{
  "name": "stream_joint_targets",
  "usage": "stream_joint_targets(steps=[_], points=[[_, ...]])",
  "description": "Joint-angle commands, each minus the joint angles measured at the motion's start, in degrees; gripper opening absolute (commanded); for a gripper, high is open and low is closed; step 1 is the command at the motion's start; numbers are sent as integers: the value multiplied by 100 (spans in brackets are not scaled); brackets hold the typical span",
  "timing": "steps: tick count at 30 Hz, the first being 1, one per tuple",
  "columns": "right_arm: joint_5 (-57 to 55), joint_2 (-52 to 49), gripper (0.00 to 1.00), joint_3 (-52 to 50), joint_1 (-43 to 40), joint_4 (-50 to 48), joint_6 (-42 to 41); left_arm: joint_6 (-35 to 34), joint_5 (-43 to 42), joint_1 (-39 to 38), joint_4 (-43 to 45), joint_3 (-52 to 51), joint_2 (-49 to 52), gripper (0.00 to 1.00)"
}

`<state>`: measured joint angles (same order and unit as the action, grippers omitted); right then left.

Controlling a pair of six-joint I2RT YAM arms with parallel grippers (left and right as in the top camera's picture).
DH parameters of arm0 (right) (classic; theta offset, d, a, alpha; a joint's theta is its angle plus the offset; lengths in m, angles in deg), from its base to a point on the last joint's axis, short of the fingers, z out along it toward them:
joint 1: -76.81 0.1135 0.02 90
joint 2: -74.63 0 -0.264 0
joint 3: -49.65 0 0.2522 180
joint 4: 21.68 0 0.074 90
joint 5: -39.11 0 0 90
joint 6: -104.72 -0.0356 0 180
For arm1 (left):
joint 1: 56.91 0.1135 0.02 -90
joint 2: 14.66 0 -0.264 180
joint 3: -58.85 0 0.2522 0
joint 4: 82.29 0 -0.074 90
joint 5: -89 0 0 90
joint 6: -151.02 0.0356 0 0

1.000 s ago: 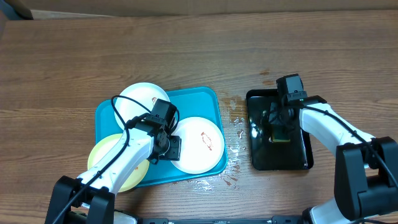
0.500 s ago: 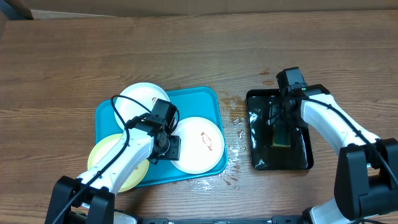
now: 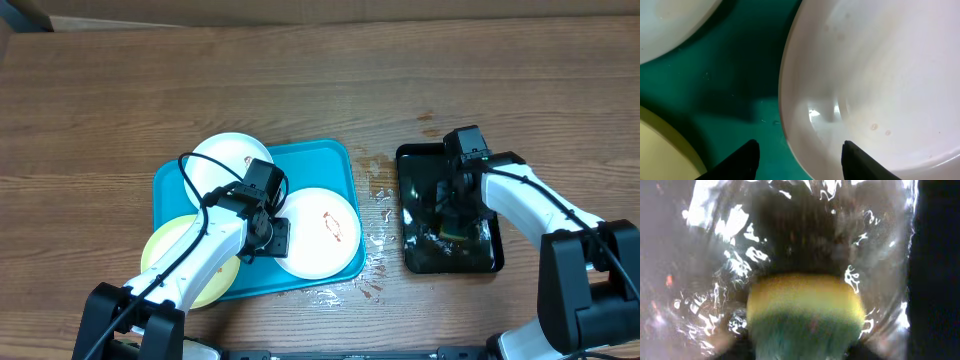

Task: Clean dirty plates on tray and stack at the side
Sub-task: 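Grasp the green sponge with the right gripper and dip it in water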

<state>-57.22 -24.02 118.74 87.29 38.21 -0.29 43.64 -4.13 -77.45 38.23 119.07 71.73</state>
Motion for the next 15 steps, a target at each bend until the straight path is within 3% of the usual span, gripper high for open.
stream_joint_targets(steps=[1,5,9,10,11,13,15], points=[[81,-4,96,350,-26,391,-4,44,72,31,-17,96,50,55],[273,-7,96,308,-26,929,-57,-13,74,31,-13,94,50,55],[514,-7,91,55,-26,769,-133,-107,74,31,22,94,50,55],[511,-7,85,-26,-26,669,-133,-107,74,31,31,94,50,55],[511,-13,68,-98,-26,579,-133,-107,74,31,37,94,50,55],[516,-13,4,-208,-26,468,-136,-105,76,31,28,94,50,54],[516,-13,4,-223,-26,472,-133,-105,76,31,7,94,50,54]])
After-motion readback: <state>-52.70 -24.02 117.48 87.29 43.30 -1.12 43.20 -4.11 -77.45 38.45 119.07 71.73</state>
